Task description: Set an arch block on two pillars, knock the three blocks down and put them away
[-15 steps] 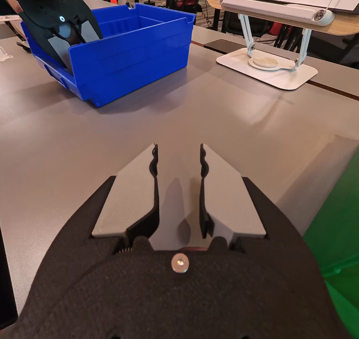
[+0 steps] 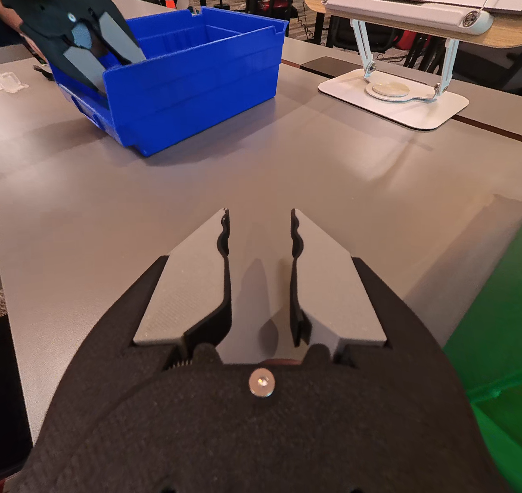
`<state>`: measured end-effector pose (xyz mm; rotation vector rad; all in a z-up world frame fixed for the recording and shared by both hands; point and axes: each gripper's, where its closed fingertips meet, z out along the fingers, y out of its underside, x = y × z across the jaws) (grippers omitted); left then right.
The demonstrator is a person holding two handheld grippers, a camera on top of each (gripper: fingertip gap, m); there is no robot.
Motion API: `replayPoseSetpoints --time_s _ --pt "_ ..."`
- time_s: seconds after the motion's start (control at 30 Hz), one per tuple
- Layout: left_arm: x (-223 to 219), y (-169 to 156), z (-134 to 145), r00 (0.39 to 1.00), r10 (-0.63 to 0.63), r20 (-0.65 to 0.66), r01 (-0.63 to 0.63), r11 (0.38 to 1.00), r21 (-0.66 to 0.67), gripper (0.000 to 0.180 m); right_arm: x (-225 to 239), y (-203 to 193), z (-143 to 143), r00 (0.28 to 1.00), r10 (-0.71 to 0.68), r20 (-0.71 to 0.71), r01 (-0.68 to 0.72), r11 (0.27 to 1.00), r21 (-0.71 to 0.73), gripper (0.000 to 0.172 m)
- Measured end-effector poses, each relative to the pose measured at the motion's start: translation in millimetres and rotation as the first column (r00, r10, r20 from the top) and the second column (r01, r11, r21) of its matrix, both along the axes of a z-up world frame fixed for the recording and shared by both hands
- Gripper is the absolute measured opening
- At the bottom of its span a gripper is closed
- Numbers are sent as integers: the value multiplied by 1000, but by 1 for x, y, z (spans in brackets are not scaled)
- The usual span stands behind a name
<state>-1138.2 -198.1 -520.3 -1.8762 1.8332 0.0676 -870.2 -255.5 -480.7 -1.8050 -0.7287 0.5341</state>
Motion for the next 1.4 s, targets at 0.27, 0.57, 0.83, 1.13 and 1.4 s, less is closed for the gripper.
replayPoseSetpoints --time_s 0.27,0.57,0.83,1.13,1.4 --pt "7 3 43 985 24 173 -58 980 192 20 -1 0 -2 1000 0 15 0 1000 -1 41" --pt "-6 10 33 990 115 84 -129 974 186 0 0 0 -1 1000 -5 13 5 1000 1 40" --pt "-13 -6 -3 768 640 25 -605 738 -299 29 -1 0 -2 1000 0 19 0 1000 3 40" --pt "-9 -1 -8 710 704 -4 -665 669 -332 39 -2 -1 -1 1000 6 18 -6 1000 11 40" --pt "-7 -1 -13 678 735 -1 -671 618 -411 33 -2 -2 1 1000 9 14 -9 1000 19 40"
